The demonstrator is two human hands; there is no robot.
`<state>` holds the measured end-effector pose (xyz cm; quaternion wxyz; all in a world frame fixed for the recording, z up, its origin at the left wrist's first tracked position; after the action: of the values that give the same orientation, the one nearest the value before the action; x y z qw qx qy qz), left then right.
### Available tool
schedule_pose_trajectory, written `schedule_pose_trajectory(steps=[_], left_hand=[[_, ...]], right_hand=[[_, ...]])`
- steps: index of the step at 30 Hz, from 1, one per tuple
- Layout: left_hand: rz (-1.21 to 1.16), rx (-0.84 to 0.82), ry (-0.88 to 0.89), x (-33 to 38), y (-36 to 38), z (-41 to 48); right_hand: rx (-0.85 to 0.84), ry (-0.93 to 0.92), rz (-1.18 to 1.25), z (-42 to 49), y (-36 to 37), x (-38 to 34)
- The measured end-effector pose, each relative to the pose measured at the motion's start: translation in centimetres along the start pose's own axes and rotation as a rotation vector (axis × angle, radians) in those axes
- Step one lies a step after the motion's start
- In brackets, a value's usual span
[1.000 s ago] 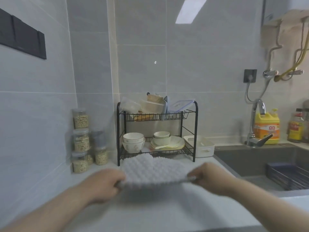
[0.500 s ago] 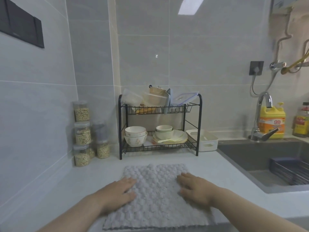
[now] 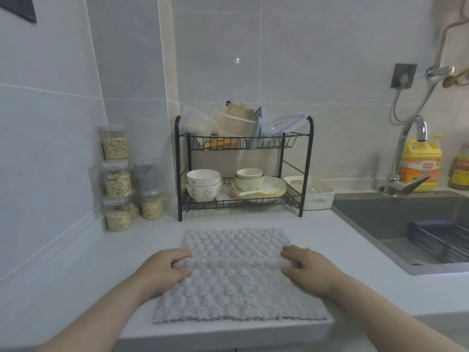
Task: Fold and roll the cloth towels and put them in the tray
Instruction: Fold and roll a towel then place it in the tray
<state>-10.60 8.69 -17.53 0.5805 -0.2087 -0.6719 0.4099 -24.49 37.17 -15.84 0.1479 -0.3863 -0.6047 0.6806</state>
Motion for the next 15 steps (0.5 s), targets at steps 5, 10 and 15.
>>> schedule_pose_trajectory(steps=[5, 10, 15], left_hand=[[-0.123, 0.132, -0.047, 0.2, -1.4, -1.2], [-0.553, 0.13, 0.026, 3.0, -4.5, -3.3], [-0.622, 0.182, -0.004, 3.8, -5.8, -2.2]], right_hand=[[0.103, 0.09, 0.248, -1.2, -1.0, 0.5], [0.236, 0.018, 0.827, -3.4, -5.1, 0.6], [0.266, 0.088, 0.979, -2.6, -5.7, 0.0]])
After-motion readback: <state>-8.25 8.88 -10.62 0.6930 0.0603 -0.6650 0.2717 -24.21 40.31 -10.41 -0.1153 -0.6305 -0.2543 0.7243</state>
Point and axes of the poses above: each hand's wrist, its own z-axis towards the middle knuckle, its own y-axis out of the palm, x = y × z, the point moved 8 cm from there along z, towards the middle knuckle, and after that the axes turned 7 degrees about -x, right-handed, at the moved point
